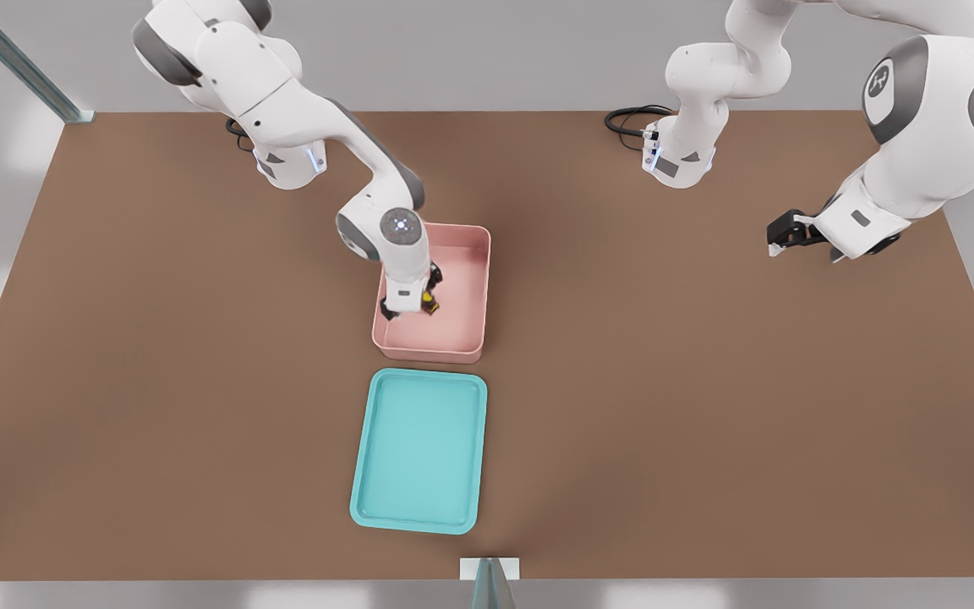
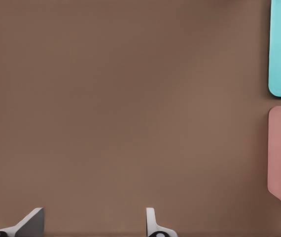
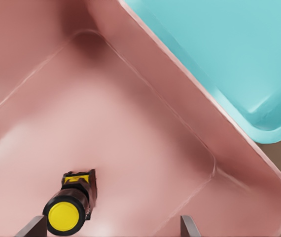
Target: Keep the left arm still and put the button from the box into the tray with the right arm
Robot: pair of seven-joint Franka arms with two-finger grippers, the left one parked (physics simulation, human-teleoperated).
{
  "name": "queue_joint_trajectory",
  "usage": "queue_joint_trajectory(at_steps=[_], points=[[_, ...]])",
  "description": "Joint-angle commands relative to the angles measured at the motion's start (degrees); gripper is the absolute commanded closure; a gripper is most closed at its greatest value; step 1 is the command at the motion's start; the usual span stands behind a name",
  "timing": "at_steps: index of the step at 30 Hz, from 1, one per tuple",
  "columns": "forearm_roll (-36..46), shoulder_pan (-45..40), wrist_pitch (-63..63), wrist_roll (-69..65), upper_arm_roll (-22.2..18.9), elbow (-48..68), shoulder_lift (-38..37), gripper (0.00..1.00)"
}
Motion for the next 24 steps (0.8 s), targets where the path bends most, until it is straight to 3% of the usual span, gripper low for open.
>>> queue_joint_trajectory(at_steps=[1, 13, 24], points=[[-1.3, 0.3, 7.0, 6.5, -0.2, -0.6, 0.0, 0.00], [-1.5, 0.9, 7.9, 8.0, 0.7, -4.2, -0.2, 0.00], [-5.4, 2.4, 11.9, 7.9, -0.2, -2.9, 6.9, 0.00]])
